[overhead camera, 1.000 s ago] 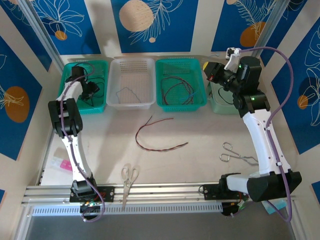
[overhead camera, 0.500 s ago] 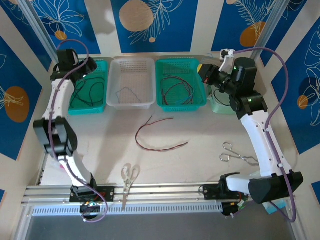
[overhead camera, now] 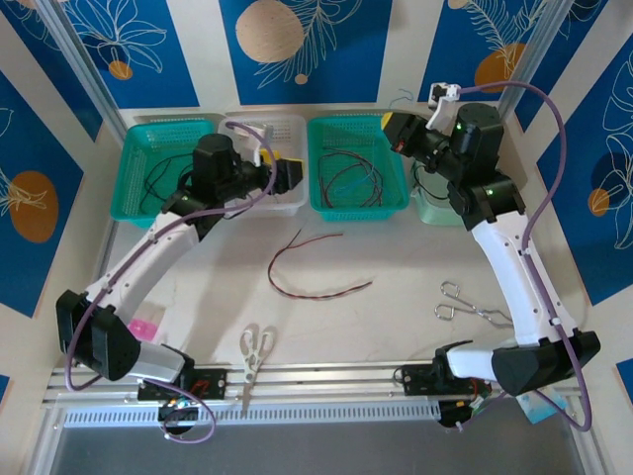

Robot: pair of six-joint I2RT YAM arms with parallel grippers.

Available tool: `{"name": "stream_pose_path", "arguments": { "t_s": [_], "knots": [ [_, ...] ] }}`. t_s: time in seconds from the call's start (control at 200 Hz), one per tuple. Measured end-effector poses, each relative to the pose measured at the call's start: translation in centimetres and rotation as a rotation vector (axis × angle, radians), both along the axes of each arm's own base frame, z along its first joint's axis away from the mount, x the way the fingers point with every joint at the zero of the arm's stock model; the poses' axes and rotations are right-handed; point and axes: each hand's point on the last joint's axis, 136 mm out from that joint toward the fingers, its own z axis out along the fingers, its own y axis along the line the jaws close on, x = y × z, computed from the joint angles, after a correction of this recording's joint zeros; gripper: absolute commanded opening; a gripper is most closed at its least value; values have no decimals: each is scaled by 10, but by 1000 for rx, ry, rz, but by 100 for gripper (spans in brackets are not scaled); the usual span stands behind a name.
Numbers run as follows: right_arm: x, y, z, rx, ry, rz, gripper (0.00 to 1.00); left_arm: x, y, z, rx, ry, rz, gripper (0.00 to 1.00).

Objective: Untangle the cables

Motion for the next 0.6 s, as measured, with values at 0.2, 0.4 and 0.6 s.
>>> {"name": "stream_pose_path", "arguments": {
  "t_s": [0.2,0.4,0.6],
  "knots": [
    [-3,6,9,2,-19,17,0,-28,-50,13,-23,12,-196,73],
    [-2,10,3,-4,0,26,0,-43,-85,17,-15,62,-307,60],
    [-1,10,2,-11,0,26,0,-53,-104,2,40,154,-360,34]
  ]
}}
